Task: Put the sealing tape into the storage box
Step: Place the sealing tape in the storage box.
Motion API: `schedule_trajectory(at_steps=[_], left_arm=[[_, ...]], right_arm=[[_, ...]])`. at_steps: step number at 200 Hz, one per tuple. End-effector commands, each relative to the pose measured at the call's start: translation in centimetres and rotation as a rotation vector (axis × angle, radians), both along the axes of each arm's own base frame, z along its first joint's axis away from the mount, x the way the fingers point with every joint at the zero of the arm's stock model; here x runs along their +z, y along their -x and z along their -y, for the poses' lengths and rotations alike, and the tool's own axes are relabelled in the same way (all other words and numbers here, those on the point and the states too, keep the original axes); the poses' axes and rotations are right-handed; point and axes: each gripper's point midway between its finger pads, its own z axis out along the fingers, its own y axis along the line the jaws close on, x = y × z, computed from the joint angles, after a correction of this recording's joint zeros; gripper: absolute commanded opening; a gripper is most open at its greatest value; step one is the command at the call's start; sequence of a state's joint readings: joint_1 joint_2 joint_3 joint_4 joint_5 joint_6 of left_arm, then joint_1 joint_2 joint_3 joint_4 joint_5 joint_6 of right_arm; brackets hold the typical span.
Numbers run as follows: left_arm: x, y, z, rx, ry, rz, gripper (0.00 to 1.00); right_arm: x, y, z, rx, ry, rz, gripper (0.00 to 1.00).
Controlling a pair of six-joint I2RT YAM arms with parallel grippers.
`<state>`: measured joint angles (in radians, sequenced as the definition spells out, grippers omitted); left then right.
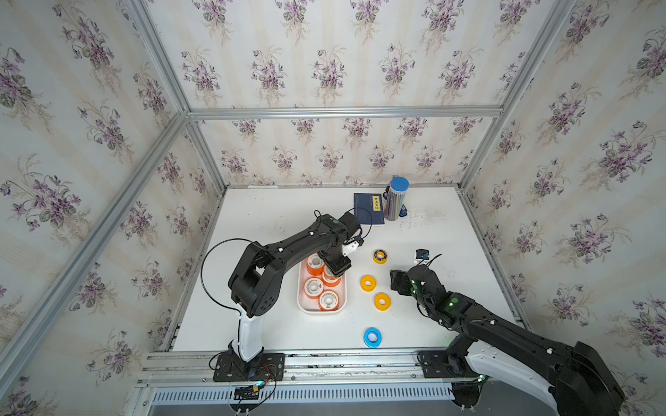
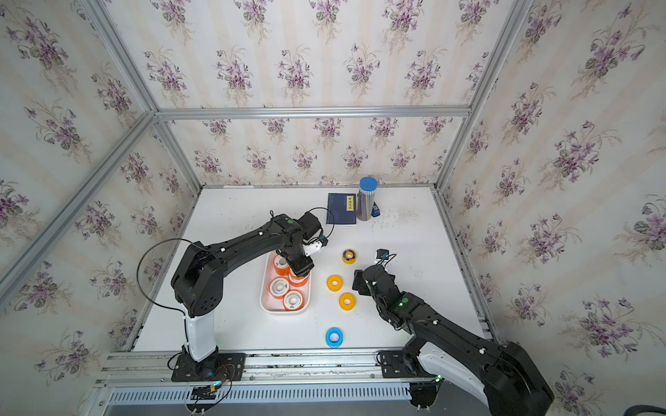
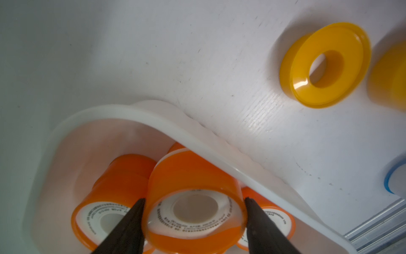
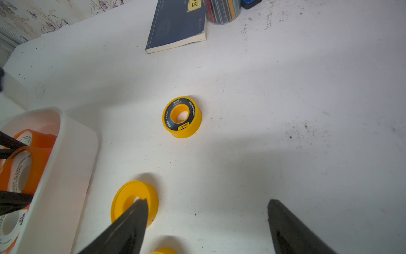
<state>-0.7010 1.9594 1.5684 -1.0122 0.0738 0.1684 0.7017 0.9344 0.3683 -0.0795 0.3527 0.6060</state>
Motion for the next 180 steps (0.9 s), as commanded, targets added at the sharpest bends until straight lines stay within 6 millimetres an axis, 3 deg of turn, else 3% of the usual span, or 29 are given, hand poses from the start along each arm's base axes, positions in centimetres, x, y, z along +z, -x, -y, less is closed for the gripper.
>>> schedule_trajectory(at_steps=[1, 67, 124, 180], left_arm=[[-0.41, -0.31, -0.14, 0.018, -0.005, -0.001, 0.66], [-1.10, 0.04, -0.39, 0.023, -0.019, -0.027, 0.69], [-0.83, 0.13, -0.40, 0.028, -0.019, -0.031, 0.77], [-0.31, 0.53, -0.38, 0.037, -0.009, -0.045, 0.78]], right_arm=[[0.44, -0.27, -0.19, -0.004, -0.012, 0.013, 0.89], [0.49, -0.27, -0.23, -0.002, -0.013, 0.014, 0.89], [0.46, -0.27, -0.24, -0.002, -0.012, 0.013, 0.89], [0.40, -0.27, -0.23, -0.003, -0.011, 0.012, 0.89]])
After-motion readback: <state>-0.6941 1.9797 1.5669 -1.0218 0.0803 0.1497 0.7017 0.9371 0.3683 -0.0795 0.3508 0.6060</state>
